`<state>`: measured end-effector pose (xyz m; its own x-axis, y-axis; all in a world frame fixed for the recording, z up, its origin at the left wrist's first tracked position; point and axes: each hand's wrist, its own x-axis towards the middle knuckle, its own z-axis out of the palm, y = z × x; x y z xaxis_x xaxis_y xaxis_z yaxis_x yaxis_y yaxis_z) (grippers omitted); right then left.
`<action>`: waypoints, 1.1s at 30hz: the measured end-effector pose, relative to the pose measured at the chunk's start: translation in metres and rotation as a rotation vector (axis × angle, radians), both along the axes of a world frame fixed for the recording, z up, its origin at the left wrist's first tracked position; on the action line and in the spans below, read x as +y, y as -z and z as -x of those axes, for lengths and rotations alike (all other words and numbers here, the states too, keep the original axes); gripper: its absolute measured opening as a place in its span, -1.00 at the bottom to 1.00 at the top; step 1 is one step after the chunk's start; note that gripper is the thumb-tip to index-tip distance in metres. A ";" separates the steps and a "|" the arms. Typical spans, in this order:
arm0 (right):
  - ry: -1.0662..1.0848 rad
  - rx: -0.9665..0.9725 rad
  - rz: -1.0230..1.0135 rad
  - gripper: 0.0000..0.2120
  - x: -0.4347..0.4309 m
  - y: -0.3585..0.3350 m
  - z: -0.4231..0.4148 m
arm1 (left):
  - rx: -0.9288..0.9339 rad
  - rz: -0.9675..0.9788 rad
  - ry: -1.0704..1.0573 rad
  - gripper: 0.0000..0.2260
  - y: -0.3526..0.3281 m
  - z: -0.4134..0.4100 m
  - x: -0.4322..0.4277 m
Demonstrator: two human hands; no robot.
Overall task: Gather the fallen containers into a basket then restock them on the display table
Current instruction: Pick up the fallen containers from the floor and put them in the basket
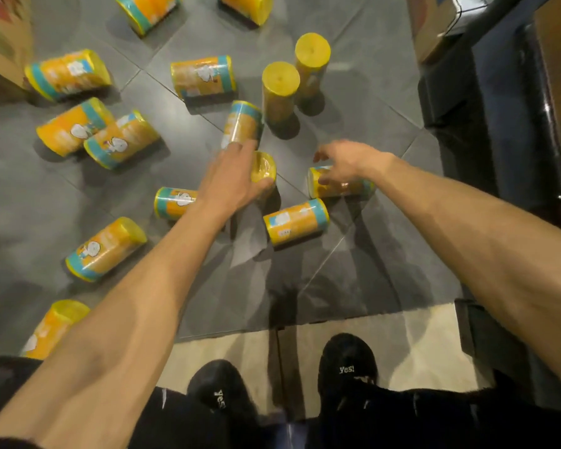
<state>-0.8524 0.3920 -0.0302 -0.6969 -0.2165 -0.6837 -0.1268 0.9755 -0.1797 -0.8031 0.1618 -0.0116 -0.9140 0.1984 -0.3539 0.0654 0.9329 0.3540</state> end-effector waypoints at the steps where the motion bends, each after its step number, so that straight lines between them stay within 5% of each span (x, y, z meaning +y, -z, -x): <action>1: 0.014 -0.026 0.004 -0.45 0.001 0.006 0.002 | 0.000 -0.005 0.006 -0.39 0.005 -0.001 0.002; 12: 0.052 -0.217 0.004 0.04 0.008 0.065 0.024 | -0.014 -0.155 -0.057 -0.19 0.030 -0.006 -0.004; 21: 0.049 -0.081 0.054 -0.38 0.007 0.042 0.007 | 0.020 -0.138 -0.123 -0.24 0.027 -0.010 -0.005; 28: 0.100 0.135 0.206 -0.40 0.023 -0.021 0.007 | 0.038 -0.268 -0.301 -0.24 -0.005 -0.022 -0.006; 33: 0.162 0.194 0.241 -0.35 0.020 -0.114 -0.004 | 0.043 -0.310 -0.338 -0.27 -0.092 -0.043 -0.009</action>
